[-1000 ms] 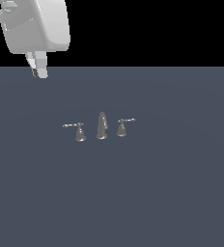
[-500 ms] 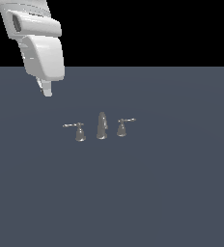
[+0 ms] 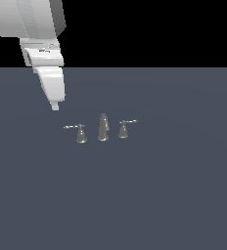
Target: Turn on the faucet by rotating a designated handle.
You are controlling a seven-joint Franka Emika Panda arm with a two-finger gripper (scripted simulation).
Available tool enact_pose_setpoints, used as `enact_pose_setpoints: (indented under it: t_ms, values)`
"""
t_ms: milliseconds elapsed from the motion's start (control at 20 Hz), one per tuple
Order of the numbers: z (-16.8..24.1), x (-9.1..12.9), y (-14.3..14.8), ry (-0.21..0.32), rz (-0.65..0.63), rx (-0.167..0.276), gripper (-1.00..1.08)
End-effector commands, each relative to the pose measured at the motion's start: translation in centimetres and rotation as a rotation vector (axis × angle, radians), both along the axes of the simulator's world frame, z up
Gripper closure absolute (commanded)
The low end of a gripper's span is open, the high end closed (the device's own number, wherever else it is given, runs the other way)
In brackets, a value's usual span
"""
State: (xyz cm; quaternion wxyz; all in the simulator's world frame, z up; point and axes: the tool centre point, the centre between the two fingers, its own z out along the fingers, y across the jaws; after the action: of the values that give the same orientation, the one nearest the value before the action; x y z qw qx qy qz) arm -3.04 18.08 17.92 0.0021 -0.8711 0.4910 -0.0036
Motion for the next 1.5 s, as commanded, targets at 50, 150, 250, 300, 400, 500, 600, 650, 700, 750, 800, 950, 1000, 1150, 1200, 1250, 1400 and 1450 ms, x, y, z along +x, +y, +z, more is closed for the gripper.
enact_pose_setpoints:
  t_ms: [50,150,250,300,400,500,600,650,700,750,800,950,1000,1150,1200,1250,1400,1450]
  values:
    - [-2.1,1.9,0.2,0.001,-0.068,-0.002,1.08]
    - [-3.3,3.0,0.2,0.002,-0.107,-0.002,1.08]
    - [-4.4,4.1,0.2,0.003,-0.145,-0.003,1.08]
    - [-5.0,4.7,0.2,0.003,-0.164,-0.003,1.08]
    - [-6.1,5.7,0.1,0.004,-0.199,-0.003,1.08]
    - [-7.0,6.6,0.0,0.005,-0.231,-0.003,1.08]
    - [-7.8,7.4,-0.1,0.005,-0.26,-0.003,1.08]
    - [-8.2,7.8,-0.2,0.006,-0.273,-0.003,1.08]
    - [-8.6,8.2,-0.2,0.006,-0.284,-0.003,1.08]
    - [-8.9,8.5,-0.3,0.006,-0.295,-0.002,1.08]
    - [-9.1,8.8,-0.3,0.007,-0.305,-0.002,1.08]
    - [-9.8,9.5,-0.5,0.007,-0.329,-0.001,1.08]
    - [-10.0,9.6,-0.5,0.007,-0.335,-0.001,1.08]
    - [-10.3,10.0,-0.6,0.008,-0.347,0.0,1.08]
    - [-10.3,10.0,-0.6,0.008,-0.348,0.0,1.08]
    - [-10.3,10.1,-0.6,0.008,-0.349,0.001,1.08]
    - [-10.3,10.1,-0.6,0.008,-0.349,0.001,1.08]
    - [-10.3,10.1,-0.6,0.008,-0.349,0.001,1.08]
